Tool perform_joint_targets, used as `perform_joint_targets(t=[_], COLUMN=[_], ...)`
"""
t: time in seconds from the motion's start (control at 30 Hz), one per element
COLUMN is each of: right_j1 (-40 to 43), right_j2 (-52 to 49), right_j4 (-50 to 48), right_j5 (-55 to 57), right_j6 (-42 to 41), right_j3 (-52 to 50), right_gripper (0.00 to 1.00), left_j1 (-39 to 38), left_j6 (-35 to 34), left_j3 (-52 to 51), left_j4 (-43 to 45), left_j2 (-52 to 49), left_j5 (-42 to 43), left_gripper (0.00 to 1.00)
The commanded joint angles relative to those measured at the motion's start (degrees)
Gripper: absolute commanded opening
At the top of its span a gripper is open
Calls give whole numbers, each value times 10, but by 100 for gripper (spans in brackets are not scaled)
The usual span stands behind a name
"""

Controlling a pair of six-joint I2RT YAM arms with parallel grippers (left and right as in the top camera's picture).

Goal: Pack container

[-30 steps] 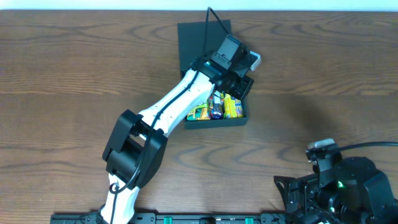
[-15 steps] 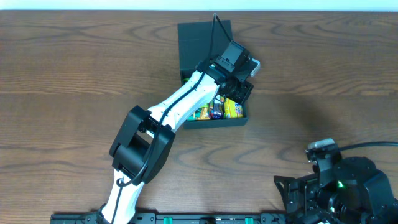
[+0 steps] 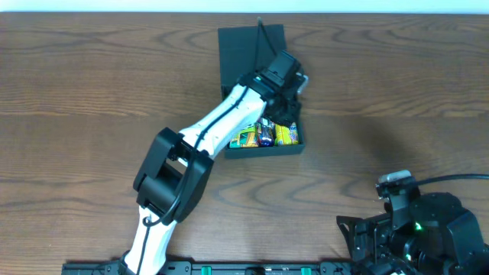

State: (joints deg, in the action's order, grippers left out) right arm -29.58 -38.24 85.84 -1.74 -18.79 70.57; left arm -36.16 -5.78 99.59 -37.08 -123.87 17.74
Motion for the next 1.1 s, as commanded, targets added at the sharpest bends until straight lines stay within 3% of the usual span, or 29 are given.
perform_joint_targets(t=[0.0, 0.3, 0.57, 0.7, 0.87, 1.07], right_j1=[3, 3, 3, 3, 3, 3], right_j2=[0, 0, 0, 0, 0, 0], right_j4=[-1, -1, -1, -1, -1, -1], right_j5=[2, 2, 2, 2, 2, 2], right_j6=[9, 9, 9, 9, 9, 9], right_j3=[6, 6, 6, 6, 6, 6], right_gripper=[99, 99, 99, 99, 99, 99], left_j1=[16, 36, 56, 119, 210, 283], left_j6=[-11, -11, -10, -11, -2, -2], left_j3=[-4, -3, -3, -3, -3, -3], left_j4=[-1, 12, 9, -2, -2, 1], left_j2=[3, 70, 162, 187, 177, 146], left_j5=[-17, -20, -124, -125, -47, -40], left_gripper=[6, 6, 6, 6, 6, 6])
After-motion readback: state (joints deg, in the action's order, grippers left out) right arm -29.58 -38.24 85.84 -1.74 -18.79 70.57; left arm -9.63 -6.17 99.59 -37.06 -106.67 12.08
